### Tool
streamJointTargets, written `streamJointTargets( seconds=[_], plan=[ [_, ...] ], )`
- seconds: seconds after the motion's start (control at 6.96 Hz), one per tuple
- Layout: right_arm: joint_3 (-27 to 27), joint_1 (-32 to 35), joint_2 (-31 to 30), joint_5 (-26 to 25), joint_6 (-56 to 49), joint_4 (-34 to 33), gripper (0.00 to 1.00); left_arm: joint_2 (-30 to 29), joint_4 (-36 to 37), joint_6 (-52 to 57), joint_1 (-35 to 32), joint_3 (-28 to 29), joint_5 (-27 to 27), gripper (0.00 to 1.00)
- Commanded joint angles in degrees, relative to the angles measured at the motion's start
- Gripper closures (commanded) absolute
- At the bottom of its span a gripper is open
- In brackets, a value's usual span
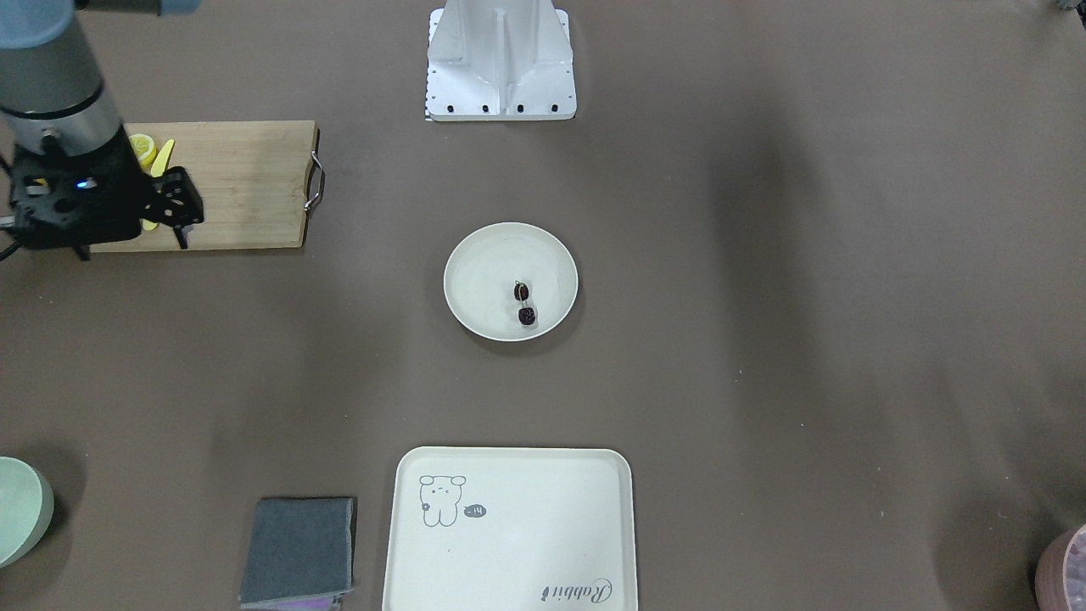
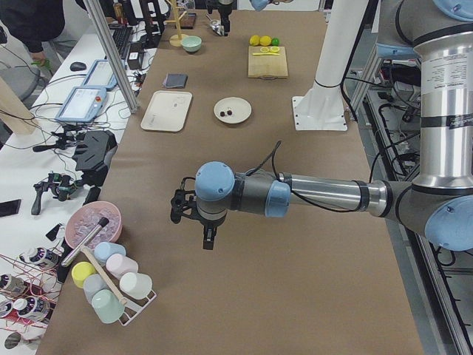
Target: Place red cherry on plate
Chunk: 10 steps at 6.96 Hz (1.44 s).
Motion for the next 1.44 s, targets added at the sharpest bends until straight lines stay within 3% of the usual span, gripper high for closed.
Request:
streamJointTargets(
  seconds=[0.0, 0.14, 0.43, 0.86, 1.01, 1.29],
  plan=[
    [-15.57, 14.73, -4.4, 10.41, -15.07, 11.83, 0.0, -1.56, -1.45, 2.93, 2.48, 1.67, 0.11, 0.01],
    [-20.61, 18.27, -4.58, 12.54, -19.91, 12.13, 0.0, -2.26, -1.45, 3.12, 3.54, 1.93, 0.03, 0.01],
    [-21.11, 23.74, -8.77, 17.28, -23.74, 12.22, 0.0, -4.01, -1.1, 2.6, 3.9, 2.81, 0.03, 0.01],
    [-10.85, 27.0, -16.16, 21.94, -22.95, 9.08, 0.0, -13.58, -2.67, 2.68, 8.99, 17.1, 0.29, 0.01],
    [-8.56, 27.01, -18.18, 22.05, -22.6, 8.71, 0.0, -14.21, -7.38, 1.46, 9.96, 20.01, 4.64, 0.01],
    [-8.71, 27.19, -18.73, 21.18, -22.68, 8.53, 0.0, -13.35, -9.71, 1.36, 8.75, 21.1, 6.44, 0.01]
  ],
)
